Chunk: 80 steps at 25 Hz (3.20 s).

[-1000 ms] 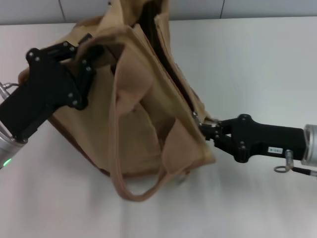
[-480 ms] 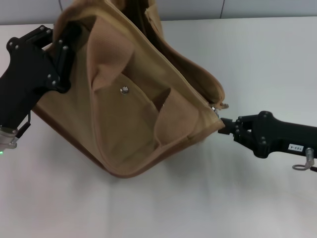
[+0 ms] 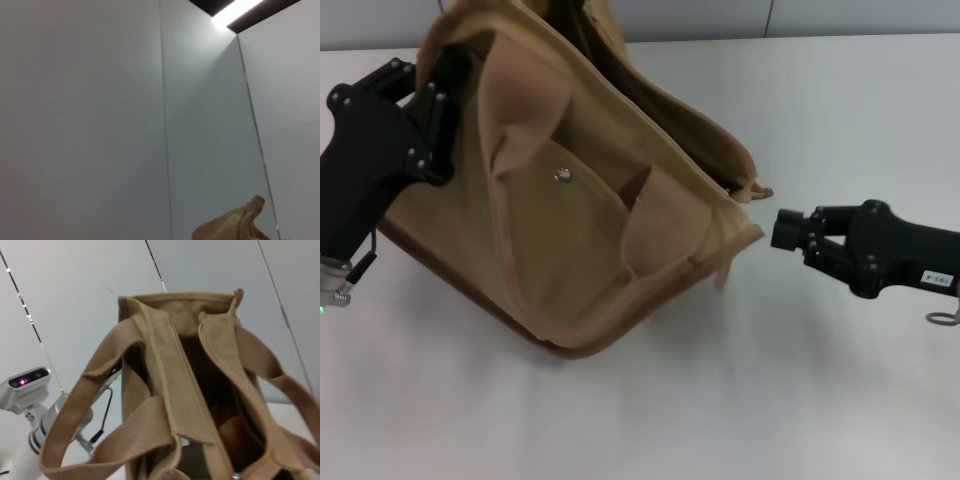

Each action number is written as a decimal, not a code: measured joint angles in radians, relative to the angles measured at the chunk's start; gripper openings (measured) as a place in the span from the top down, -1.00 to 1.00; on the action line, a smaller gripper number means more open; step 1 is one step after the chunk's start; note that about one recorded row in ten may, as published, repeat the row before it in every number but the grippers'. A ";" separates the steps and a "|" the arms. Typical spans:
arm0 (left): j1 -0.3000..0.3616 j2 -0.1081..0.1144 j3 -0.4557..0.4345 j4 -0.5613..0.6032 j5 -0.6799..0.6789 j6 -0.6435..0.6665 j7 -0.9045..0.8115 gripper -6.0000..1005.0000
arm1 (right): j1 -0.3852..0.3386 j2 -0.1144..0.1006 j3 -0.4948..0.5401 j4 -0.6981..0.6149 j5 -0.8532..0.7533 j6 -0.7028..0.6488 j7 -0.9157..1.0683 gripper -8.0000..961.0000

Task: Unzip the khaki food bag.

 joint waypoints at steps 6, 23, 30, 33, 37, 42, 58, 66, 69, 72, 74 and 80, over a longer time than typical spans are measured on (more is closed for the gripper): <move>0.006 0.000 -0.028 0.000 0.000 -0.019 0.000 0.82 | -0.033 0.014 0.103 -0.047 0.001 0.037 -0.120 0.63; -0.003 0.000 -0.030 0.000 0.000 -0.024 -0.002 0.82 | 0.075 0.058 0.069 0.060 -0.035 0.245 -0.469 0.13; -0.003 0.000 -0.025 0.000 0.001 -0.017 -0.002 0.82 | 0.093 0.061 0.008 0.069 -0.026 0.290 -0.481 0.42; -0.002 0.000 -0.024 0.000 0.000 -0.016 -0.003 0.82 | 0.094 0.061 0.015 0.086 -0.014 0.291 -0.503 0.62; -0.002 0.000 -0.023 0.000 0.003 -0.016 -0.012 0.82 | 0.088 0.062 0.015 0.108 0.061 0.287 -0.520 0.86; 0.000 0.000 -0.015 0.000 0.010 -0.019 -0.028 0.82 | 0.082 0.057 0.015 0.126 0.197 0.218 -0.473 0.86; 0.059 0.001 0.115 -0.064 0.012 -0.112 -0.023 0.75 | 0.212 0.058 0.013 0.089 0.295 0.290 -0.150 0.77; 0.099 0.003 0.049 -0.065 0.005 -0.138 -0.029 0.21 | 0.185 0.060 0.014 0.097 0.352 0.281 -0.119 0.55; 0.120 0.009 0.005 -0.048 0.004 -0.132 -0.049 0.02 | 0.127 0.059 0.015 0.099 0.469 0.236 -0.101 0.33; 0.138 0.020 0.005 -0.012 0.007 -0.122 -0.100 -0.11 | 0.093 0.057 0.015 0.098 0.496 0.184 -0.098 0.12; 0.180 0.046 0.022 0.066 0.012 -0.078 -0.166 -0.19 | 0.033 0.056 0.013 0.088 0.500 0.072 -0.100 -0.08; 0.233 0.135 0.104 0.154 0.020 0.052 -0.265 -0.46 | -0.054 0.054 -0.016 0.019 0.436 -0.116 -0.123 -0.43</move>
